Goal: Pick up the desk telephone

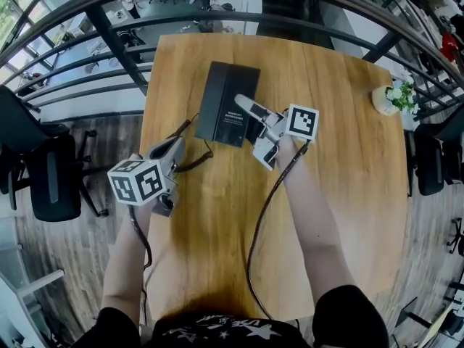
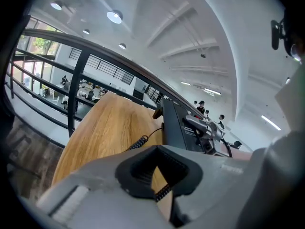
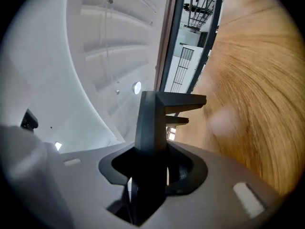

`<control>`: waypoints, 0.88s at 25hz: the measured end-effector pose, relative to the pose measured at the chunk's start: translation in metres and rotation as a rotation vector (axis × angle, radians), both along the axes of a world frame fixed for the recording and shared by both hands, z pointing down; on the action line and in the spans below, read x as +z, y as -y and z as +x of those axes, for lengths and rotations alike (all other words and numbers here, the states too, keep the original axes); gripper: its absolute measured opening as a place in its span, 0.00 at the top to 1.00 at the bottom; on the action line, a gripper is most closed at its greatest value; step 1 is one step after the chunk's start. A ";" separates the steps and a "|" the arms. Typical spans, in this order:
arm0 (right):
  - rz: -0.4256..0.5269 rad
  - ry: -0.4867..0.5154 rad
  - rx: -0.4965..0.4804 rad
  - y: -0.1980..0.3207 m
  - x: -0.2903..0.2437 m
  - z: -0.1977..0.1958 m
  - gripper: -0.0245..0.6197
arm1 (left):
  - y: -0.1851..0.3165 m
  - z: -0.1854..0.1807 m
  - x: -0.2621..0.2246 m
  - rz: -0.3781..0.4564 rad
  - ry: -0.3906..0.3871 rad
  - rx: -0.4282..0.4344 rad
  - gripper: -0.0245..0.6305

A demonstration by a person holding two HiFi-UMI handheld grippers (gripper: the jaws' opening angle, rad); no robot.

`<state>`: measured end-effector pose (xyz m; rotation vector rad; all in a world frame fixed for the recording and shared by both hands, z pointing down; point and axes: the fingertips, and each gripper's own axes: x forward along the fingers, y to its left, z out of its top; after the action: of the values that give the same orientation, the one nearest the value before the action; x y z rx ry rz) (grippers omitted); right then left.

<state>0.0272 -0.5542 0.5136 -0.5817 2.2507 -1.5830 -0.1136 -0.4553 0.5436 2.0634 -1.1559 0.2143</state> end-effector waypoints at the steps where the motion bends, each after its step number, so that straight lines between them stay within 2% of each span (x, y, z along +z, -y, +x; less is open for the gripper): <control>1: 0.005 0.022 0.008 -0.010 -0.007 0.001 0.72 | -0.008 -0.002 -0.004 0.004 0.004 0.002 0.96; 5: 0.013 0.081 0.042 -0.054 -0.032 0.005 0.71 | -0.042 -0.012 -0.025 0.025 0.000 -0.006 0.96; 13: 0.005 0.101 0.063 -0.152 -0.066 0.010 0.71 | -0.133 -0.020 -0.070 0.067 -0.038 -0.023 0.96; 22: 0.037 0.097 0.090 -0.273 -0.090 -0.012 0.71 | -0.242 -0.055 -0.088 0.106 -0.065 -0.047 0.96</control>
<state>0.0154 -0.2814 0.4237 -0.5755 2.1476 -1.4898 -0.1686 -0.2132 0.4555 2.1165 -1.1977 0.0633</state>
